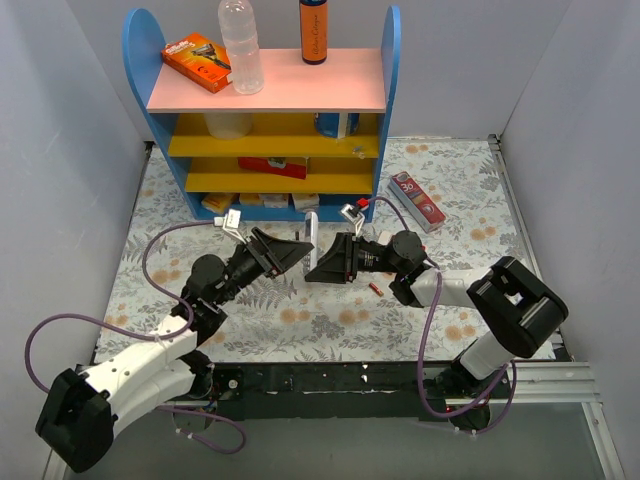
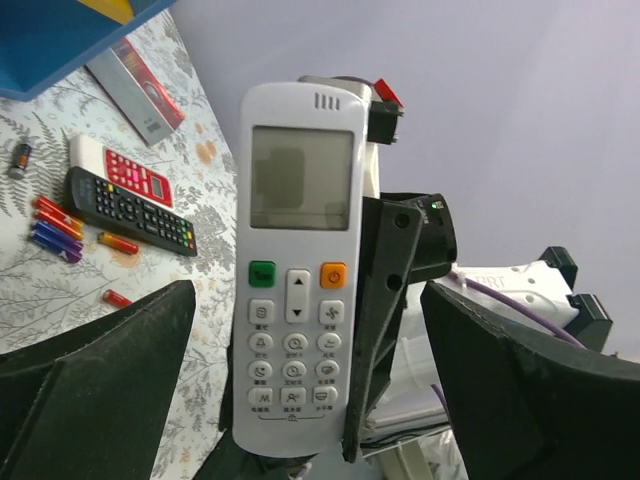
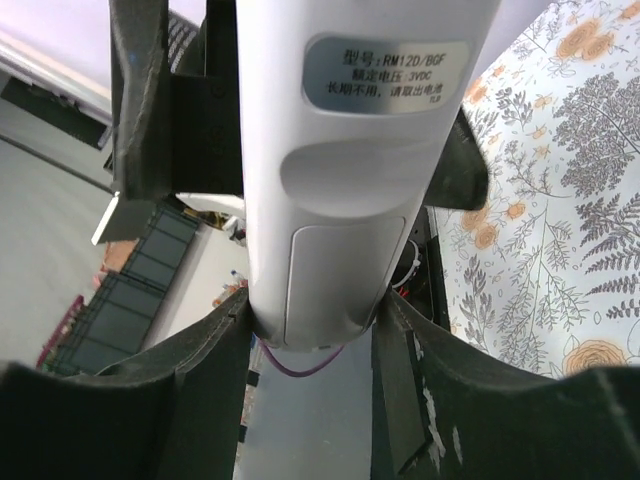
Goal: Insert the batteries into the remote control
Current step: Adjust the remote control.
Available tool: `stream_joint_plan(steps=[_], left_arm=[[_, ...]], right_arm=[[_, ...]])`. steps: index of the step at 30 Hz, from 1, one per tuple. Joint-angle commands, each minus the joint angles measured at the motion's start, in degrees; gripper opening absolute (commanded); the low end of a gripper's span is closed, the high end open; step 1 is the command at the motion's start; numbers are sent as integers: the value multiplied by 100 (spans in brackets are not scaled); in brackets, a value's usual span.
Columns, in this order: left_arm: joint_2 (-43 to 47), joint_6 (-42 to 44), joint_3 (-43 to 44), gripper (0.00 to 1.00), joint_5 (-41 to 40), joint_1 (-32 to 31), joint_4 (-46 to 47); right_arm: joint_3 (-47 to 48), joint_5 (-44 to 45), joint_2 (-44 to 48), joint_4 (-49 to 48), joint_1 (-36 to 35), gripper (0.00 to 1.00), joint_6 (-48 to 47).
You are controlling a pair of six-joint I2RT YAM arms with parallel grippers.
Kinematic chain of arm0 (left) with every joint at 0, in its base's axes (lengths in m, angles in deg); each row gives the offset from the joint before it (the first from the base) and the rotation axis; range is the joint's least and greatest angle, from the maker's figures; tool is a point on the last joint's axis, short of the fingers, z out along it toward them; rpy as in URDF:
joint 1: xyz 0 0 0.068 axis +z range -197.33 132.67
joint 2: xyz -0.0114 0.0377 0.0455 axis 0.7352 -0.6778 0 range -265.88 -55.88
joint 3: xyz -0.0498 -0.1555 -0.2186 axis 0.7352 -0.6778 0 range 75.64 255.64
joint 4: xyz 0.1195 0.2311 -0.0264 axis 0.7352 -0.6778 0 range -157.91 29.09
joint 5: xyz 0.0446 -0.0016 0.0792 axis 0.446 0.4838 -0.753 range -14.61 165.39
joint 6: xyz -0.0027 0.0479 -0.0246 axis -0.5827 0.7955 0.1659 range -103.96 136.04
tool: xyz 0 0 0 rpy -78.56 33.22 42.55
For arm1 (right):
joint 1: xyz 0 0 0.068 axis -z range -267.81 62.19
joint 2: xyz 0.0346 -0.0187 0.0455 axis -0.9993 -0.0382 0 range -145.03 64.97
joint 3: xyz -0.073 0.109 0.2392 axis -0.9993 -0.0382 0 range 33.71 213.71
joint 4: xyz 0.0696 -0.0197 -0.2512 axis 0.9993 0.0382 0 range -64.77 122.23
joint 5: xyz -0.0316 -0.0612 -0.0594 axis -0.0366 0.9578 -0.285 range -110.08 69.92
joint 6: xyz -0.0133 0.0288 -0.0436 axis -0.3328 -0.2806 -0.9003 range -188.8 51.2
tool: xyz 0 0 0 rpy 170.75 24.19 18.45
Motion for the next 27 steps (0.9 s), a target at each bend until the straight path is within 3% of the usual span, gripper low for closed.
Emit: stream_joint_plan(steps=[1, 5, 6, 10, 17, 23, 27], left_arm=[[361, 767, 605, 98, -475, -11, -1196], [318, 1189, 1141, 98, -687, -11, -2328], [283, 1260, 1221, 98, -679, -11, -2427], [265, 1278, 1406, 98, -521, -11, -2516], [195, 1340, 1591, 98, -160, -2, -2376], [168, 1147, 1258, 98, -54, -11, -2042], [55, 1093, 1108, 98, -116, -2, -1998]], right_arm=[[62, -297, 404, -1836, -2, 1, -666], [176, -271, 939, 270, -37, 1, -1913], [316, -71, 1062, 1346, -63, 1, -2229], [922, 896, 1607, 4177, -248, 1, -4196], [1266, 1821, 1740, 5504, -388, 1, -4825], [1152, 1900, 1740, 5382, -415, 1, -4825], [1213, 2154, 1714, 5829, -441, 1, -5053]])
